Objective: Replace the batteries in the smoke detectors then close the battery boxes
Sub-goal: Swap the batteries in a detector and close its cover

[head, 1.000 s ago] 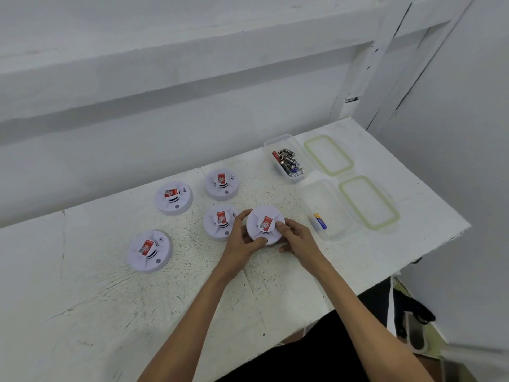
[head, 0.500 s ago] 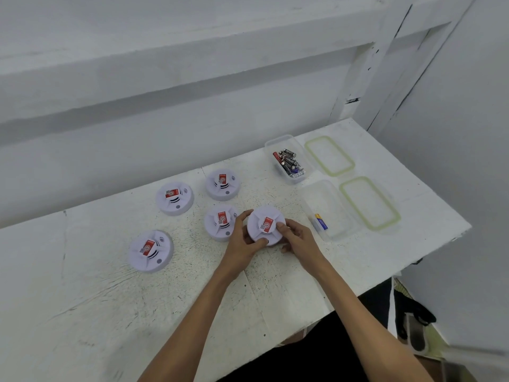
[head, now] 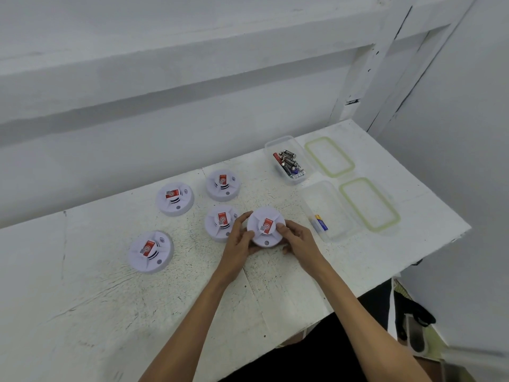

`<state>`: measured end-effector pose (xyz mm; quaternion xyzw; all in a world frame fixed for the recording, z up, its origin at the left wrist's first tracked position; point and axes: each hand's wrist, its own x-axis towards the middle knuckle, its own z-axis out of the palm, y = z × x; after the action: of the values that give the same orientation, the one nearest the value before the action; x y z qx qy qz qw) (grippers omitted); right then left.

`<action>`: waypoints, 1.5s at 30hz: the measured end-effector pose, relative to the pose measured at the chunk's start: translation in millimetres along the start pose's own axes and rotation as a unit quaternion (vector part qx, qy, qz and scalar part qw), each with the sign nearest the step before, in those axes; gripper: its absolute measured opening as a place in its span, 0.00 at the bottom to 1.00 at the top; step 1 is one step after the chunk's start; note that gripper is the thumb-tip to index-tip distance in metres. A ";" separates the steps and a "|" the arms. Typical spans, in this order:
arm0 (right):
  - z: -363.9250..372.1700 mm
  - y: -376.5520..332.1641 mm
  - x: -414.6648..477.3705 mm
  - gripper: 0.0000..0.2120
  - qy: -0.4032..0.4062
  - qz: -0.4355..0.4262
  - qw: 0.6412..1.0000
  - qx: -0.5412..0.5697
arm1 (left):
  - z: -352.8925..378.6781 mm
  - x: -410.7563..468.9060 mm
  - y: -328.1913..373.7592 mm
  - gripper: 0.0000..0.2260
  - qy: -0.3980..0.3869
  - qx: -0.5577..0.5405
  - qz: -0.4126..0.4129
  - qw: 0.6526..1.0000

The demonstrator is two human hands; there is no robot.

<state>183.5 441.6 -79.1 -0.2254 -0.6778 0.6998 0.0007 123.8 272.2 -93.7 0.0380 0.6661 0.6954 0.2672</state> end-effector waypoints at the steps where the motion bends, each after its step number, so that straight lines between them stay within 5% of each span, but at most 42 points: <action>1: -0.2 0.0 -0.2 0.12 -0.001 0.000 1.000 -0.001 | -0.3 -0.3 -0.1 0.19 -0.001 0.000 0.002 1.000; 45: -1.7 -6.0 -5.8 0.14 -0.019 0.007 1.000 0.020 | 0.9 -0.8 0.9 0.19 -0.004 -0.022 0.002 1.000</action>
<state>187.4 441.9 -71.5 -0.2167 -0.6621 0.7173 -0.0130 124.5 272.7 -92.5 0.0364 0.6490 0.7105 0.2696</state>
